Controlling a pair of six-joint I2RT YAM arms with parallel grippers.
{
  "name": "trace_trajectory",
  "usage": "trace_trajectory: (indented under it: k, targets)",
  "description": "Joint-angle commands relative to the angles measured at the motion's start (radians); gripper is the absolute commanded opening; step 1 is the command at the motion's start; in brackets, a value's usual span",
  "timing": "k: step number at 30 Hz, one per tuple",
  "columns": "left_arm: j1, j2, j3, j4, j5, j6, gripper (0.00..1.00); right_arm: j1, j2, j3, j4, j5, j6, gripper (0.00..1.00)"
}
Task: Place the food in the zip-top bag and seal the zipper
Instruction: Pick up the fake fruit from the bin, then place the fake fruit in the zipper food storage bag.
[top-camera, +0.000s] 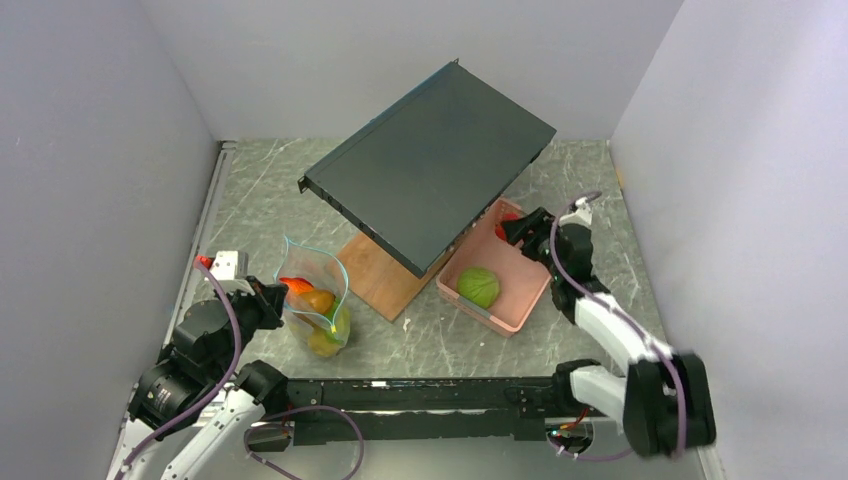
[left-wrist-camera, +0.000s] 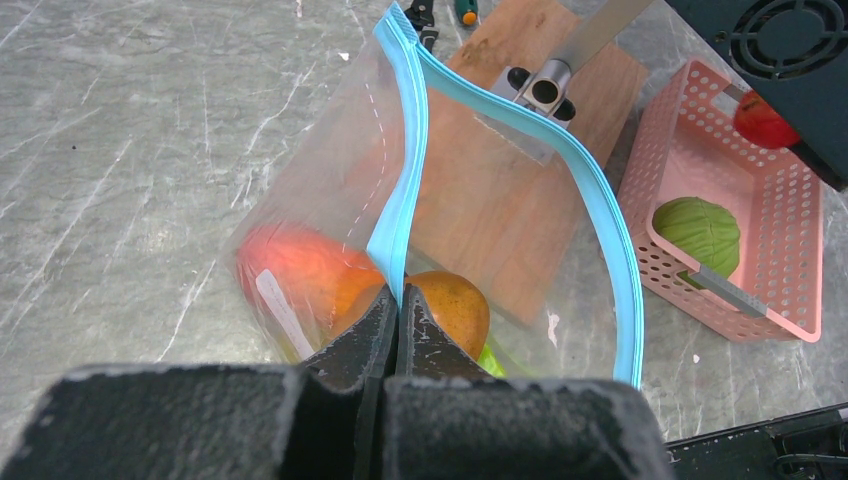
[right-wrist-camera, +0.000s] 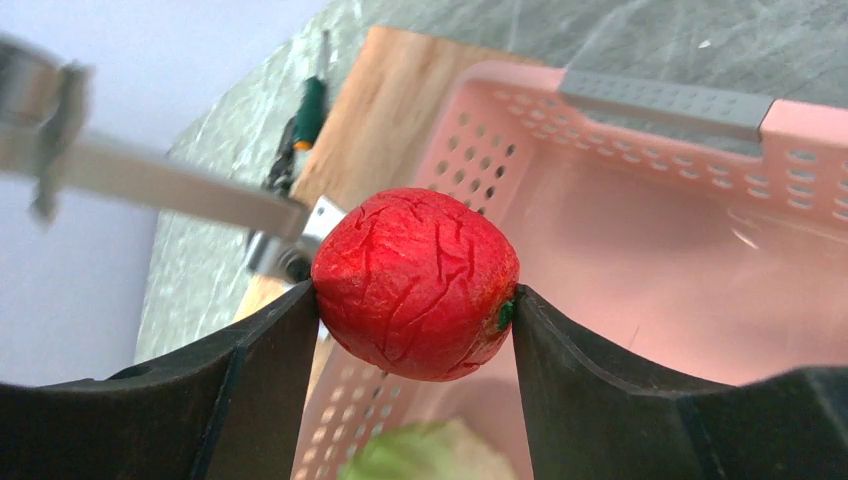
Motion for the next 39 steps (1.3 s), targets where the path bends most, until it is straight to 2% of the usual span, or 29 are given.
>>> trace_trajectory:
  k: [1, 5, 8, 13, 17, 21, 27, 33, 35, 39]
  targets:
    - [0.004, 0.013, 0.012, 0.031, -0.002, 0.006, 0.0, 0.041, -0.27, -0.058, -0.274, 0.005, -0.148, 0.24]
    - [0.004, 0.008, 0.008, 0.036, -0.006, 0.004, 0.0, 0.07, -0.476, -0.1, -0.463, -0.055, -0.143, 0.2]
    - [0.004, 0.015, 0.012, 0.031, -0.01, 0.002, 0.0, 0.139, -0.604, -0.107, -0.569, -0.097, -0.118, 0.17]
    - [0.004, 0.006, 0.013, 0.023, -0.027, -0.007, 0.0, 0.363, -0.756, -0.114, -0.57, -0.131, -0.062, 0.16]
    - [0.005, -0.008, 0.014, 0.015, -0.039, -0.016, 0.0, 0.567, -0.762, -0.104, -0.576, -0.045, -0.007, 0.13]
    - [0.004, -0.008, 0.013, 0.01, -0.048, -0.021, 0.0, 0.778, -0.773, -0.123, -0.506, 0.026, -0.002, 0.13]
    - [0.004, 0.014, 0.019, -0.001, -0.059, -0.029, 0.0, 1.085, -0.632, -0.047, -0.416, 0.182, -0.074, 0.14]
    - [0.004, 0.014, 0.019, -0.007, -0.071, -0.037, 0.0, 1.485, -0.347, 0.131, -0.304, 0.401, -0.211, 0.14]
    - [0.004, 0.016, 0.018, -0.007, -0.069, -0.037, 0.0, 1.555, -0.25, 0.204, -0.265, 0.438, -0.263, 0.14]
    - [0.003, 0.025, 0.02, -0.007, -0.064, -0.036, 0.0, 1.602, -0.059, 0.368, -0.265, 0.474, -0.341, 0.13]
